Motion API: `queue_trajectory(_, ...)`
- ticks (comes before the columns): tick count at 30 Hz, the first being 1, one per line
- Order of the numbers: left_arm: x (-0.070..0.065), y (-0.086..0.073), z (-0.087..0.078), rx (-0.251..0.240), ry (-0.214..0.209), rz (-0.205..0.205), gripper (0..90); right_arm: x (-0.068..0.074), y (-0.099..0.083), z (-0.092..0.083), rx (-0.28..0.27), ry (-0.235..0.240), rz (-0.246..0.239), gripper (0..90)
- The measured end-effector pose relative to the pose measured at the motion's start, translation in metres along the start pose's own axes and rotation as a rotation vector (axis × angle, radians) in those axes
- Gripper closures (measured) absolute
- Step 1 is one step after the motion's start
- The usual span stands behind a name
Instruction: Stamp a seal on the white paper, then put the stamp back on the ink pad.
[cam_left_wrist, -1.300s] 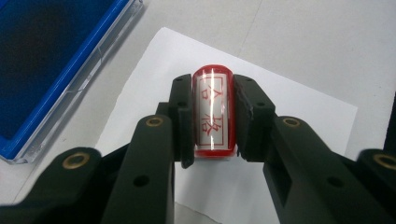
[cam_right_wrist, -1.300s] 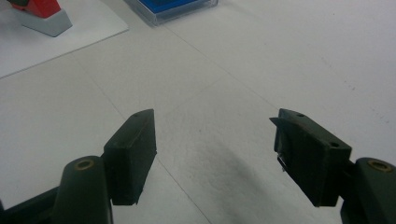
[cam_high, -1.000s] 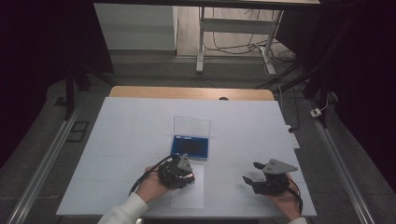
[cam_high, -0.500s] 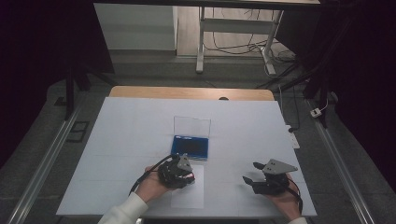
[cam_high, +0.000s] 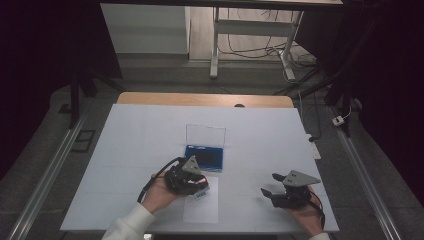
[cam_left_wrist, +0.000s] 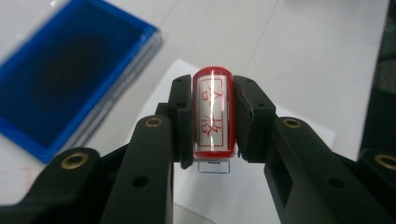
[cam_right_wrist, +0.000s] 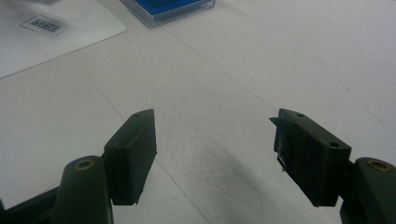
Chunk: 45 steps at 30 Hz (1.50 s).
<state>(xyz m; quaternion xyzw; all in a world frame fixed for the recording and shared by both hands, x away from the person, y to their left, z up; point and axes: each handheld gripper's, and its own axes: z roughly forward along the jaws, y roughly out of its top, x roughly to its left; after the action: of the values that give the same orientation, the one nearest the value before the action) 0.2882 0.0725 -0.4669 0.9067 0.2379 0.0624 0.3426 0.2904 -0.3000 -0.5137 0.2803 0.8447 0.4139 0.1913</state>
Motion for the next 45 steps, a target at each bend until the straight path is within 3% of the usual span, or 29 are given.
queue_trajectory(6, 0.001, 0.006, -0.018, -0.046, -0.002, -0.003, 70.1, 0.0, 0.0, 0.001, 0.009, 0.003, -0.005, 29.5)
queue_trajectory(16, 0.001, 0.011, -0.026, -0.057, -0.009, -0.007, 70.0, 0.0, 0.0, 0.001, 0.01, 0.003, -0.003, 29.5)
queue_trajectory(27, 0.014, 0.017, -0.025, -0.066, -0.007, -0.041, 70.0, -0.001, 0.0, -0.001, 0.002, -0.003, 0.002, 29.7)
queue_trajectory(45, 0.031, 0.032, -0.019, -0.061, 0.026, -0.048, 70.0, -0.001, -0.001, -0.002, 0.004, -0.01, -0.003, 29.7)
